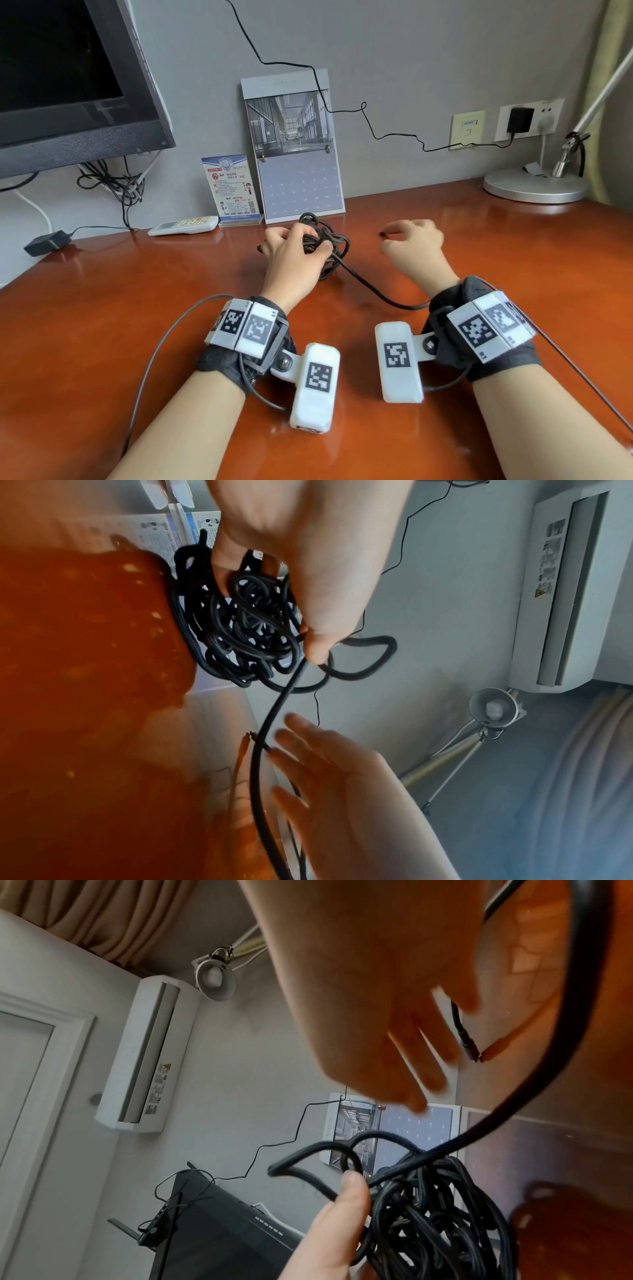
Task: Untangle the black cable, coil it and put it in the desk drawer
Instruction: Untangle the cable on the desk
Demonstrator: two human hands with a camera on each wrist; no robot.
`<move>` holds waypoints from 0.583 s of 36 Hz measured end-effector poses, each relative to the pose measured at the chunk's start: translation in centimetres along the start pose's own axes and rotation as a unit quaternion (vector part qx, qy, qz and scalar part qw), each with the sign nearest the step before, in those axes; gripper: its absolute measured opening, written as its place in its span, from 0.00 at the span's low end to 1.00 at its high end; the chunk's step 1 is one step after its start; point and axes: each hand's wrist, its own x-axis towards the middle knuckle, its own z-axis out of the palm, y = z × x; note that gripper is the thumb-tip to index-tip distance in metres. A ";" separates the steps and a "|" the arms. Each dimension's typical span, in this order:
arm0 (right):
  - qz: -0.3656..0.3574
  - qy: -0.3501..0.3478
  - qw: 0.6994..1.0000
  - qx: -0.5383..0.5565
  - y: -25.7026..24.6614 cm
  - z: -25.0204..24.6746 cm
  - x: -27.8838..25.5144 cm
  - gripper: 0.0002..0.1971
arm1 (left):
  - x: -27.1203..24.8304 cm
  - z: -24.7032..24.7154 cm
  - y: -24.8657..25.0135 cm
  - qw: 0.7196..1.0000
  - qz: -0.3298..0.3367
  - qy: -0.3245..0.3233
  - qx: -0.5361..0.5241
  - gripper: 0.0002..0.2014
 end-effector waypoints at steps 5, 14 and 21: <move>-0.074 -0.245 0.966 -0.027 -1.0 0.7 -1.7 0.11 | 0.1 -0.1 -0.2 1.000 -0.013 0.021 -0.007 0.12; -0.143 -0.166 0.975 0.045 -0.9 0.8 -1.6 0.13 | 0.4 -0.5 -0.5 0.999 0.015 0.051 0.005 0.16; -0.166 -0.097 0.975 0.109 -1.0 1.1 -1.6 0.04 | 0.3 -0.9 -0.2 0.998 0.017 0.052 -0.008 0.13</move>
